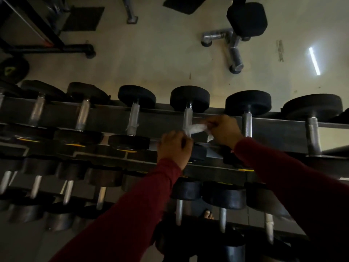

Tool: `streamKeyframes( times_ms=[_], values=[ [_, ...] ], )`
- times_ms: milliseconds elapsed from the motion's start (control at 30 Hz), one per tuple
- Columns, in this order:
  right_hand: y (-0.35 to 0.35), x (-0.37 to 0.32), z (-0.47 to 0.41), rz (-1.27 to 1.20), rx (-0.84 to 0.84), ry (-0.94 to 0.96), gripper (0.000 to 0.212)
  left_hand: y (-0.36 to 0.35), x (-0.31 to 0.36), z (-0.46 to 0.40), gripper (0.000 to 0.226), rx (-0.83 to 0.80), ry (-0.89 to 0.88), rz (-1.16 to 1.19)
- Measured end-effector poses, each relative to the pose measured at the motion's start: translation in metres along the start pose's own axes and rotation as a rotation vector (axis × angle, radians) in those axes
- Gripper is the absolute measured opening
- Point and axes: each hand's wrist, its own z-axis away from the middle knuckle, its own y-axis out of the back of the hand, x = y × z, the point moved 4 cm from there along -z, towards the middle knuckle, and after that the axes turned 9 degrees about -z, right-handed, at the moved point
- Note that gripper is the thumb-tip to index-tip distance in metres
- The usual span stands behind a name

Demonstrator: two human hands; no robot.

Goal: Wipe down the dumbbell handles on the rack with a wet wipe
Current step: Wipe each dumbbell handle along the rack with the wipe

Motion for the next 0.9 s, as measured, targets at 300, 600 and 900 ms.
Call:
streamKeyframes(
  times_ms=[300, 600, 900],
  values=[
    [0.015, 0.043, 0.011, -0.879, 0.128, -0.467, 0.017, -0.028, 0.079, -0.005, 0.037, -0.423, -0.558, -1.173],
    [0.017, 0.045, 0.014, -0.649, 0.250, -0.256, 0.015, -0.028, 0.086, -0.006, 0.045, -0.524, -0.563, -1.171],
    [0.009, 0.031, 0.016, -0.586, 0.189, -0.110, 0.016, -0.008, 0.052, 0.007, 0.061, -0.297, -0.618, -0.788]
  ],
)
